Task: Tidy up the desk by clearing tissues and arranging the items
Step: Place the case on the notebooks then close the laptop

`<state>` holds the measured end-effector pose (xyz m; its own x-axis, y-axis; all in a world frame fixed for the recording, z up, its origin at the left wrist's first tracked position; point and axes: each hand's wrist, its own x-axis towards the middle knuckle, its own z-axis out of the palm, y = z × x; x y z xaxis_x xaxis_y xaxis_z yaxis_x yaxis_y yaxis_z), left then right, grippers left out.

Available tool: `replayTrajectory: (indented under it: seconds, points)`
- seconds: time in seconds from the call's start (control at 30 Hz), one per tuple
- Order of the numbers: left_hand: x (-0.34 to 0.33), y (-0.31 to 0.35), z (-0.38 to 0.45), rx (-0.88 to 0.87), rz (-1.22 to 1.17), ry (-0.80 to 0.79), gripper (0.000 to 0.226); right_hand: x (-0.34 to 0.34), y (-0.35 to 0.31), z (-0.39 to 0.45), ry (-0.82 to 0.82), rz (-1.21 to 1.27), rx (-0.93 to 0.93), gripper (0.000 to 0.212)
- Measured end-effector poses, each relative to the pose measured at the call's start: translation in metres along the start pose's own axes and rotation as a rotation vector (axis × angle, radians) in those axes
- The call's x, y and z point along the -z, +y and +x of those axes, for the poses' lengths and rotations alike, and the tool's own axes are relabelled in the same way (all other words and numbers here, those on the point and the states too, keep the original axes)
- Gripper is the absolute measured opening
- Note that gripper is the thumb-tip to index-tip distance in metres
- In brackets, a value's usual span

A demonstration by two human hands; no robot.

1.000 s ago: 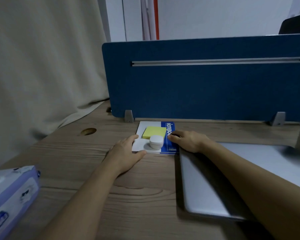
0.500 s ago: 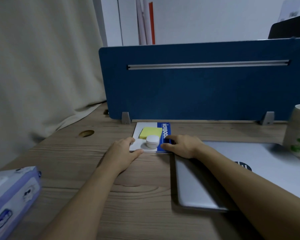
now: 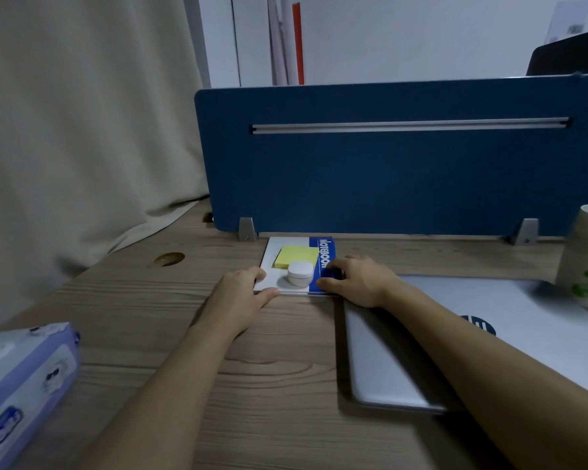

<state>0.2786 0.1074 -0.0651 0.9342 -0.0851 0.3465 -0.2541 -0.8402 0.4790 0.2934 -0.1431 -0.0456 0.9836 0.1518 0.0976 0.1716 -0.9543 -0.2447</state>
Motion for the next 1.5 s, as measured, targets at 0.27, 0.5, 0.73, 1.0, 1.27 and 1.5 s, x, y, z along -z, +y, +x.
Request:
replayTrajectory:
  seconds: [0.27, 0.5, 0.73, 1.0, 1.27, 1.5]
  points:
    - [0.001, 0.002, -0.003, -0.025, -0.013, 0.011, 0.046, 0.003, 0.0, -0.005, 0.107, 0.049, 0.064, 0.05]
    - [0.012, 0.013, -0.035, -0.135, 0.07, -0.023, 0.056, 0.002, 0.008, -0.04, 0.066, -0.012, 0.021, 0.072]
    - [0.004, 0.068, -0.087, -0.298, -0.086, -0.105, 0.062, 0.021, 0.043, -0.125, 0.005, -0.065, 0.021, 0.075]
    - [-0.013, 0.126, -0.13, -0.325, -0.077, -0.286, 0.102, 0.045, 0.099, -0.243, 0.011, -0.136, -0.062, 0.086]
    - [-0.021, 0.135, -0.141, -0.322, -0.006, -0.221, 0.103, 0.051, 0.141, -0.3, 0.067, -0.095, -0.266, 0.064]
    - [-0.029, 0.132, -0.129, -0.339, 0.01, -0.21, 0.091, 0.058, 0.159, -0.294, 0.122, -0.051, -0.131, 0.064]
